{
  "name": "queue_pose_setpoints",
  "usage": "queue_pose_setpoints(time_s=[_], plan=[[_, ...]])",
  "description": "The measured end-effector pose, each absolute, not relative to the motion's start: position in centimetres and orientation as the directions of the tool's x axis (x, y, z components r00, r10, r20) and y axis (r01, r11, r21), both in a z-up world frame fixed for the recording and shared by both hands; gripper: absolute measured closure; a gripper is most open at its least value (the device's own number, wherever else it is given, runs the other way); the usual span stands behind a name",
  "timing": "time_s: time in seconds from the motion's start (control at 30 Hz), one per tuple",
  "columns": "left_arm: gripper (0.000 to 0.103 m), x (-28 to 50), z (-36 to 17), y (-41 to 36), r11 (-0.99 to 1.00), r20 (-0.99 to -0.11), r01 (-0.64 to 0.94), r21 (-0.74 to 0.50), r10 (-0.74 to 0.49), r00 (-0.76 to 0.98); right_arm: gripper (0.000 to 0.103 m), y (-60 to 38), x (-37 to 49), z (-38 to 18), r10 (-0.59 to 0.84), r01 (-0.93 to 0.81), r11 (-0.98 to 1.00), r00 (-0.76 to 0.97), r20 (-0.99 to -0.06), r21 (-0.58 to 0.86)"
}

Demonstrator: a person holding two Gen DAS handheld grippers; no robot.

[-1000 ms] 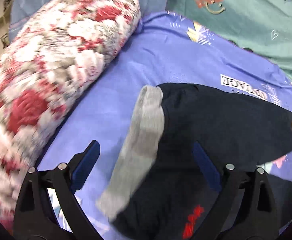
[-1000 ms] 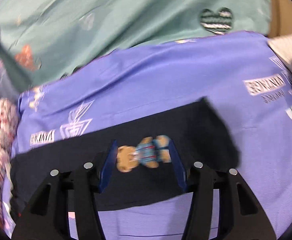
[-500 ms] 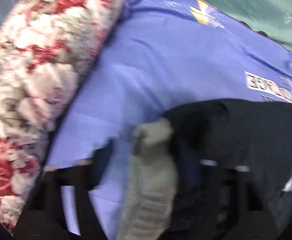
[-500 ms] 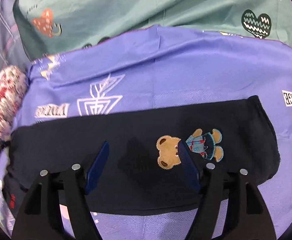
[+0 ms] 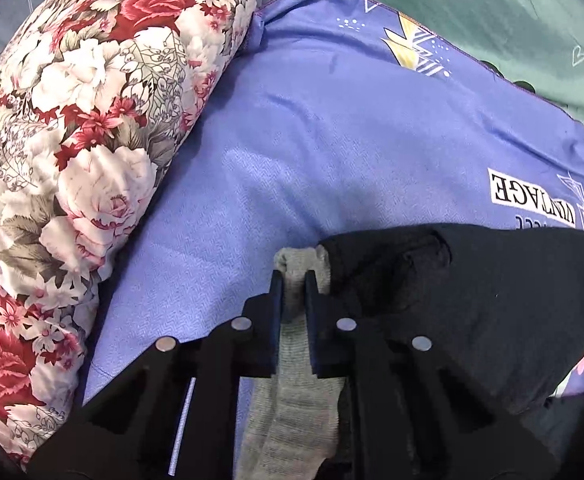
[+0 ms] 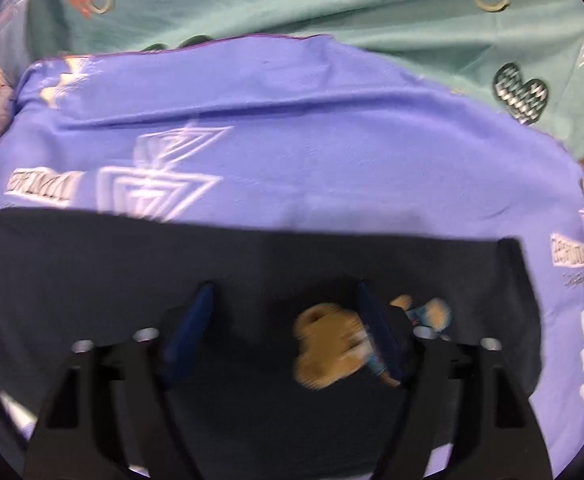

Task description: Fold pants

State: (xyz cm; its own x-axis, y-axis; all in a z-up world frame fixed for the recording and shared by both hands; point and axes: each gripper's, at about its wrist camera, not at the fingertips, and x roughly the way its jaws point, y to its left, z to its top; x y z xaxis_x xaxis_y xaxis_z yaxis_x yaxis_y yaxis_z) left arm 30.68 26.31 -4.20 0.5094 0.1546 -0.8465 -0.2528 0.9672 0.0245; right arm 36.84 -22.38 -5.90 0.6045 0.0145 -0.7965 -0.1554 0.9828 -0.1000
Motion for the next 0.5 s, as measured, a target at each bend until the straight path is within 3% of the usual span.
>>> queue_pose_setpoints(time_s=[0.13, 0.33, 0.5], plan=[[0.093, 30.9, -4.5, 26.6, 0.965, -0.852, -0.263, -0.003, 0.135, 0.507, 0.021, -26.9, 37.5, -3.5, -0.016, -0.027, 0.999, 0.652, -0.758, -0.044], [0.092, 30.9, -4.8, 26.6, 0.965, -0.852, -0.261, -0.011, 0.127, 0.508, 0.019, -34.6, 38.7, -2.3, -0.163, 0.147, 0.985, 0.638, -0.752, -0.089], [0.092, 31.0, -4.8, 26.6, 0.964, -0.853, -0.267, -0.011, 0.13, 0.506, 0.02, -35.8, 40.1, -4.1, -0.095, 0.098, 0.994, 0.568, -0.817, -0.047]])
